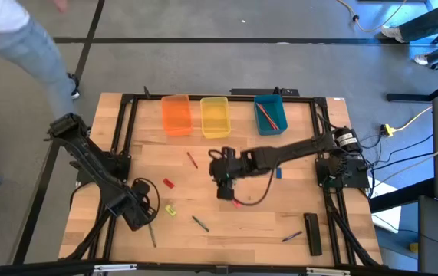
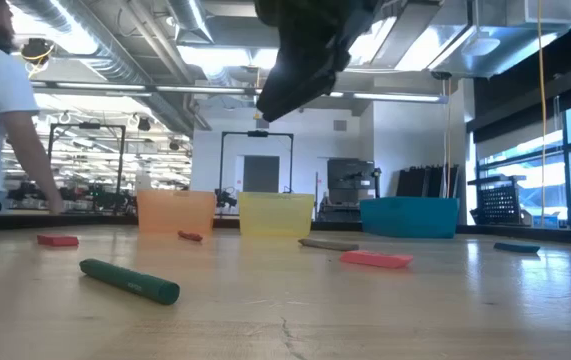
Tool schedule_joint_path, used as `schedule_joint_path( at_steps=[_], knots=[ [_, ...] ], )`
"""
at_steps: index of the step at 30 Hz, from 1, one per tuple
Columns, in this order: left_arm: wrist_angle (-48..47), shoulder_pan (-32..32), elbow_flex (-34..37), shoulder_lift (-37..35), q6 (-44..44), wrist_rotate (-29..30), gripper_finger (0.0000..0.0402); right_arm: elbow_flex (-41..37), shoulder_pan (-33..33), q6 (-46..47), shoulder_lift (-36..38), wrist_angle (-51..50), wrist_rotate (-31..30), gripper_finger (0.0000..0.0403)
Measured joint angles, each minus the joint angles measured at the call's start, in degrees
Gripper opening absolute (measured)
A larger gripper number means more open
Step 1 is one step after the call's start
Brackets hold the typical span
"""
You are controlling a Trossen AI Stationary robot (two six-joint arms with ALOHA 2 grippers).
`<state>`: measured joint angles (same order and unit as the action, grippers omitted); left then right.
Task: Sort crayons/erasers/pens/pencils in bins
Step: Put the black pencil into the blue bin
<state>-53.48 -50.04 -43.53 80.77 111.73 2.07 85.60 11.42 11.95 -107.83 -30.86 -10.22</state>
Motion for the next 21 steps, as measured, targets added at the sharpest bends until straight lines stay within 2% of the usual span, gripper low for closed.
schedule_joint_path(
  at_steps=[5,10,13,16,21],
  knots=[
    [1.9,-0.4,0.0,1.8,0.7,0.1,0.0152,0.0,5.3,4.8,0.0,-0.9,-4.9,0.0167],
    [0.7,-0.2,-1.6,1.7,0.4,0.3,0.0152,0.0,8.6,7.3,0.0,-2.1,-6.4,0.0167],
    [-1.3,-0.2,-3.1,1.7,0.2,2.4,0.0157,0.0,9.5,7.6,0.0,-3.7,-9.2,0.0167],
    [0.7,-0.2,-3.3,1.7,1.1,4.5,0.0166,0.0,9.5,8.5,0.0,-5.6,-12.4,0.0167],
    [4.5,-0.2,-2.9,3.8,1.7,0.4,0.0183,0.0,9.3,10.5,0.0,-7.7,-13.5,0.0167]
  ],
)
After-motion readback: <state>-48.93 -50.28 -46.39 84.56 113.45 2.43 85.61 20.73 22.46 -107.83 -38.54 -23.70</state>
